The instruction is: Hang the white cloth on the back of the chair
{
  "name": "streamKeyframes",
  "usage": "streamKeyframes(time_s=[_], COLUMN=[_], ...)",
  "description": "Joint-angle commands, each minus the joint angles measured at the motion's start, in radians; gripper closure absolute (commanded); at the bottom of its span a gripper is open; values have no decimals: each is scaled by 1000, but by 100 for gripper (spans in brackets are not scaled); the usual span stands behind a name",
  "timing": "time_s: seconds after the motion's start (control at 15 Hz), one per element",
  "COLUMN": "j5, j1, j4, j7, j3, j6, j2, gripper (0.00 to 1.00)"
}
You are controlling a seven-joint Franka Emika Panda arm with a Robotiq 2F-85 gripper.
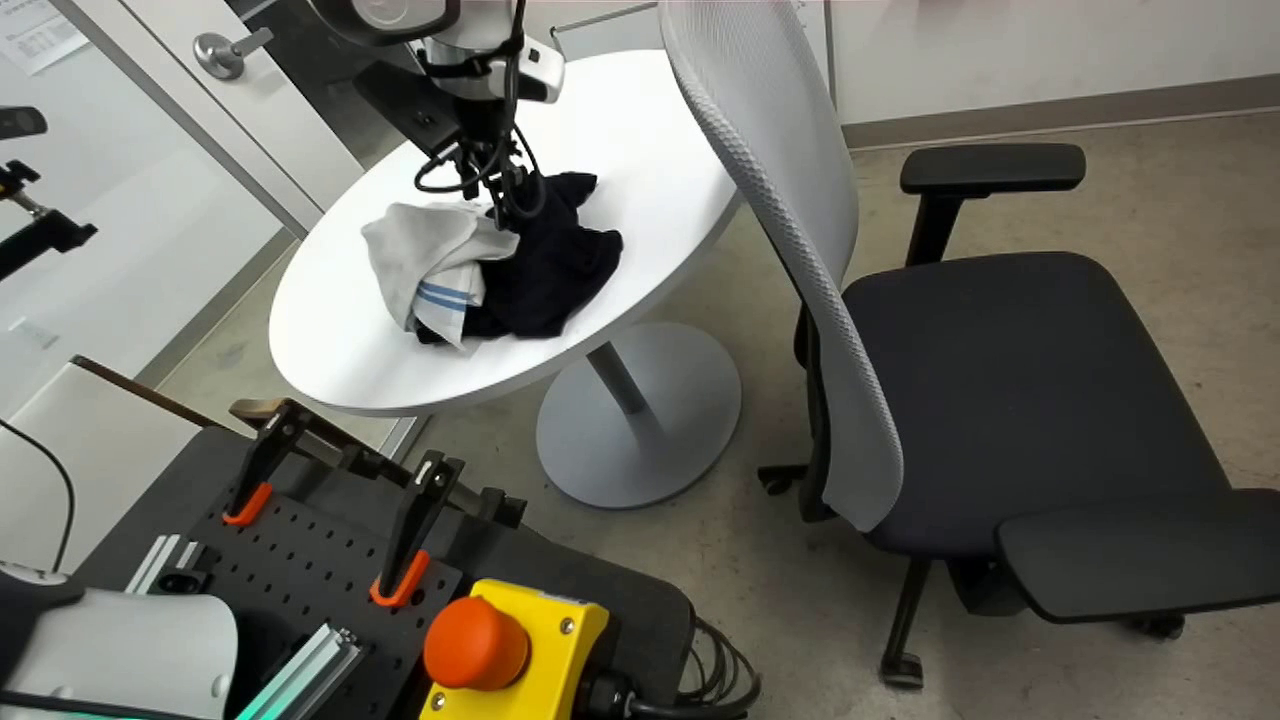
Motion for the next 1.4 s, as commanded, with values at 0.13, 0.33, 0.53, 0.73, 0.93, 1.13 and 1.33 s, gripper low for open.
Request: streamKeyframes(time_s=[0.13, 0.33, 0.53, 0.73, 0.93, 1.13, 1.33], j5=[-48, -64, -77, -77, -67, -50, -23], j1=[-5, -5, -7, -12, -19, -26, -28], j4=[13, 11, 6, -12, -62, -162, -273], j7=[78, 96, 106, 95, 67, 10, -64], j3=[12, 14, 17, 25, 43, 73, 99], j6=[-5, -7, -9, -9, -17, -23, -40], j2=[21, 23, 13, -17, -91, -230, -406], gripper=[73, 95, 100, 99, 99, 99, 99])
